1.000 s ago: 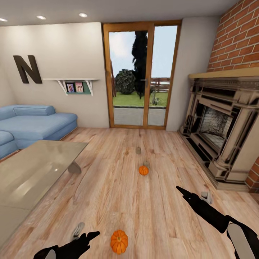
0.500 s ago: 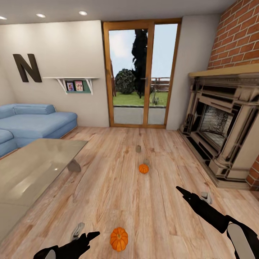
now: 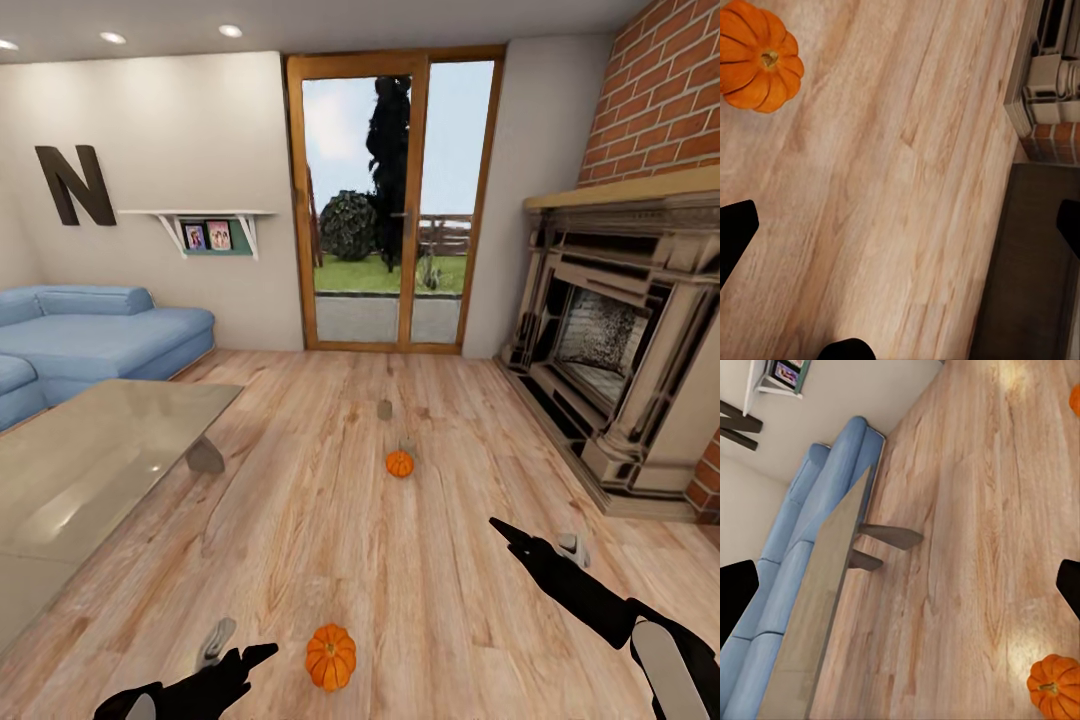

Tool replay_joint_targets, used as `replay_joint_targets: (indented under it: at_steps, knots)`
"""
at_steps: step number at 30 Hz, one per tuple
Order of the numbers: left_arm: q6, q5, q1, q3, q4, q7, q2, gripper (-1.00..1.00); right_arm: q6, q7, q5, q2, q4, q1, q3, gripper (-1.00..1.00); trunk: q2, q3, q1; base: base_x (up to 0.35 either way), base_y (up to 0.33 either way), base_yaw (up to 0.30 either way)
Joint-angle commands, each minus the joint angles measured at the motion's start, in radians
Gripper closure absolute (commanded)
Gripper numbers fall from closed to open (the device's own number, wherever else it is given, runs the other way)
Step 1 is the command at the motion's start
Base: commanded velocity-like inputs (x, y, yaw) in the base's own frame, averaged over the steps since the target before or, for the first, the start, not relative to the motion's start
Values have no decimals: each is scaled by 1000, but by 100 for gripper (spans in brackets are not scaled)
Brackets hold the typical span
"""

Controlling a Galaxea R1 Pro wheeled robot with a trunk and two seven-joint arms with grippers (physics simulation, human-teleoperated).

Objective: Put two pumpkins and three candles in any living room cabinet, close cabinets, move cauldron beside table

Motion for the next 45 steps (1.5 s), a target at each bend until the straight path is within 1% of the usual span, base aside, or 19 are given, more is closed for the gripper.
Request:
replay_joint_targets:
  at_steps: [1, 22, 23, 26, 28, 30, 33, 35, 37, 45]
  knots:
    - [7, 4, 0, 3, 0, -2, 0, -100, 6, 3, -1, 0, 0, -1, -2, -100, -8, -4, 4, 0, 0, 0]
    - [8, 6, 0, 1, -8, -3, 0, -100, 6, 1, 2, 1, 1, -1, 0, -100, -155, -70, 84, 0, 0, 0]
    - [9, 6, 0, 0, -11, -6, 0, -100, 6, 1, 2, 1, 0, -1, 0, -100, -155, -70, 84, 0, 0, 0]
    - [12, 6, -1, -7, -16, -34, 0, -100, 7, 1, 2, -1, 0, -1, -1, -100, -176, -79, 96, 0, 0, 0]
    - [18, 6, -3, -11, -18, -62, 6, -100, 6, 1, 1, -3, 2, -1, -1, -100, -190, -86, 103, 0, 0, 0]
    - [21, 5, -6, -11, -18, -69, 9, -100, 6, 1, 0, -3, 3, -1, -2, -100, -204, -92, 111, 0, 0, 0]
    - [25, 10, -50, -10, -18, -74, 11, -100, 7, 1, -1, -2, 3, -1, -2, -100, -225, -101, 123, 0, 0, 0]
    - [27, 11, -86, -10, -17, -73, 7, -100, 6, 1, 0, 0, 1, -1, -2, -100, -239, -108, 130, 0, 0, 0]
    - [27, 9, -103, -10, -14, -69, 6, -100, 6, 1, 0, 1, 0, -1, -2, -100, -253, -114, 138, 0, 0, 0]
    - [18, 2, -115, -10, -7, -62, 8, -100, 8, 1, 2, 2, -12, -1, 0, -100, -309, -139, 169, 0, 0, 0]
